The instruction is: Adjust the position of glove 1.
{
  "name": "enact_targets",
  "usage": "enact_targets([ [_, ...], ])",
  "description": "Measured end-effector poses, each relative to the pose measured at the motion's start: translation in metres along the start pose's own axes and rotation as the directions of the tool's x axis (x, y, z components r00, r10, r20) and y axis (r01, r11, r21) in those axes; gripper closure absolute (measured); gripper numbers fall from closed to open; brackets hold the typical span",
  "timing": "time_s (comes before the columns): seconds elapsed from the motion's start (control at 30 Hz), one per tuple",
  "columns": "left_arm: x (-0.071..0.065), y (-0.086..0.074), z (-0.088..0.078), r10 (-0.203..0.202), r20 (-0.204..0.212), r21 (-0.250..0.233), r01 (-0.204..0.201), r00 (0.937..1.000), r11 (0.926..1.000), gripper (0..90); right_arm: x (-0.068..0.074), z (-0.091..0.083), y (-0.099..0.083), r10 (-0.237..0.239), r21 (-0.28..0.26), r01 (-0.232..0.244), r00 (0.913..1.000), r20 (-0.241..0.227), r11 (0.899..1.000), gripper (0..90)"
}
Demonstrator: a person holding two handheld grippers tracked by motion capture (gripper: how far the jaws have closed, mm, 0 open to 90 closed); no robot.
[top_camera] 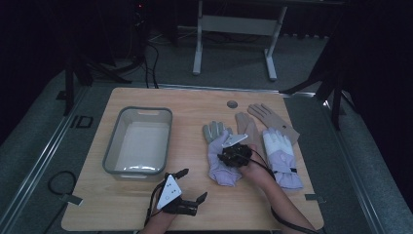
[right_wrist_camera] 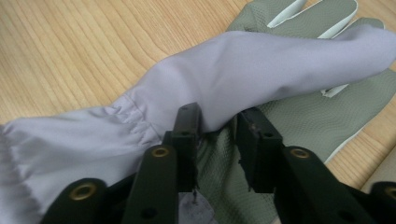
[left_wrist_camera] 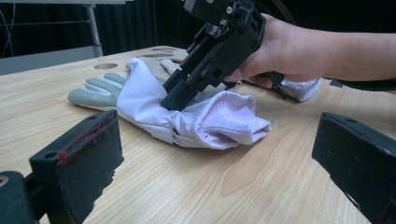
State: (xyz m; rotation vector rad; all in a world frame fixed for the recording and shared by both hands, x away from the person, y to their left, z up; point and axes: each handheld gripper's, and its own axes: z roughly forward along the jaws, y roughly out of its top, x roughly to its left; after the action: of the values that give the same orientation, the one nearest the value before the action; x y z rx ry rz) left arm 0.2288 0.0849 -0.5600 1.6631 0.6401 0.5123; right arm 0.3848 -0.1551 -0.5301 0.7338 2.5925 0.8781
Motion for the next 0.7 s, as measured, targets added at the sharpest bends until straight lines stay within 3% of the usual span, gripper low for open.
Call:
enact_targets([
  [0.1,0.000,0.000,0.000,-0.002,0.000,-0.001,0.002,1.0000,1.0000,1.7,-0.001,-0.003,0.002,0.002,-0.004,-0.002,0.9999,-0.012,1.000,54.9],
  [0.37,0.000,0.000,0.000,-0.001,0.000,-0.001,0.001,1.0000,1.0000,1.7,0.002,-0.023,0.007,0.030,-0.048,-0.030,0.9995,-0.006,0.998,41.7],
  [0.5,0.000,0.000,0.000,-0.002,-0.001,0.000,0.002,1.0000,1.0000,1.7,-0.002,-0.041,0.010,0.059,-0.088,-0.061,0.9980,-0.023,0.994,42.8],
  [0.7,0.001,0.000,0.000,-0.004,0.001,0.001,0.004,1.0000,1.0000,1.7,-0.013,-0.074,0.008,0.105,-0.142,-0.104,0.9945,-0.003,0.984,43.8],
])
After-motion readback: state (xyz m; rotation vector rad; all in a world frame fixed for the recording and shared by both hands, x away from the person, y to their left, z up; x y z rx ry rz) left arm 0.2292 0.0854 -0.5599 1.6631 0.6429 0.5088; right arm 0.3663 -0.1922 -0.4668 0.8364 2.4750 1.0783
